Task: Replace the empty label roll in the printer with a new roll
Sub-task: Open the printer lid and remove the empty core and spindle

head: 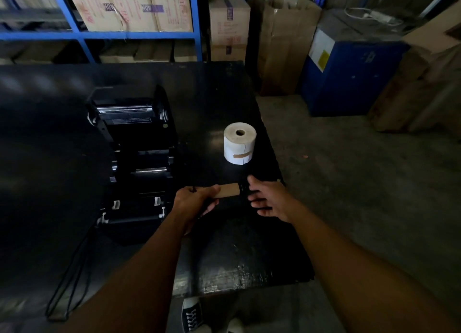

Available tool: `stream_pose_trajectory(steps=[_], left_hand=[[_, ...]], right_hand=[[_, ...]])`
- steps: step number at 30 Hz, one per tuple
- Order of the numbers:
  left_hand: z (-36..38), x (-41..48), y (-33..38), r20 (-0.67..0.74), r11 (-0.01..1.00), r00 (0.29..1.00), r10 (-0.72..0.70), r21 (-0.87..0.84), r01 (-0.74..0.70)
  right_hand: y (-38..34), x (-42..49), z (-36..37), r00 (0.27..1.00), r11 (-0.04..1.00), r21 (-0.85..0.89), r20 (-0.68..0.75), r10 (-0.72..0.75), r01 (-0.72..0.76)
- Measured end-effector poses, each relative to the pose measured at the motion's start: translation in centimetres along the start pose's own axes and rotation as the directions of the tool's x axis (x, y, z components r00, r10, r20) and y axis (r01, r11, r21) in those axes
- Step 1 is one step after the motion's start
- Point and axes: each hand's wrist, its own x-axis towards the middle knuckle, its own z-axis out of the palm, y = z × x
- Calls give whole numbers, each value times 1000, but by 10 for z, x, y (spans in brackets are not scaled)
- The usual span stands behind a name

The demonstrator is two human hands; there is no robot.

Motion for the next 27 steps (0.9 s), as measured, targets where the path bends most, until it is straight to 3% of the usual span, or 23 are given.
stream_pose_trajectory(steps=[2,5,10,22,25,27], left_hand=[[4,-1,4,19,1000,1000,-1,2,1],[7,-2,9,58,999,998,-19,27,17],[11,-2,9,123,994,992,-2,105,-11],[16,8,8,12,994,997,-78,-76,78],[11,10,6,-24,993,997,-68,-102,65],[11,11,7,-50,991,997,-51,-125,44]], right_hand=[[-9,-4,-2,985,999,45,170,-6,-1],[-14,-1,0,966,996,35,239,-94,88],[-13,6,-6,969,986,142,218,-114,84],[-17,1,-32,990,961,271,111,-90,57],[-15,6,-39,998,883,467,18,-60,45],[-15,11,-42,996,752,654,-84,-41,86]])
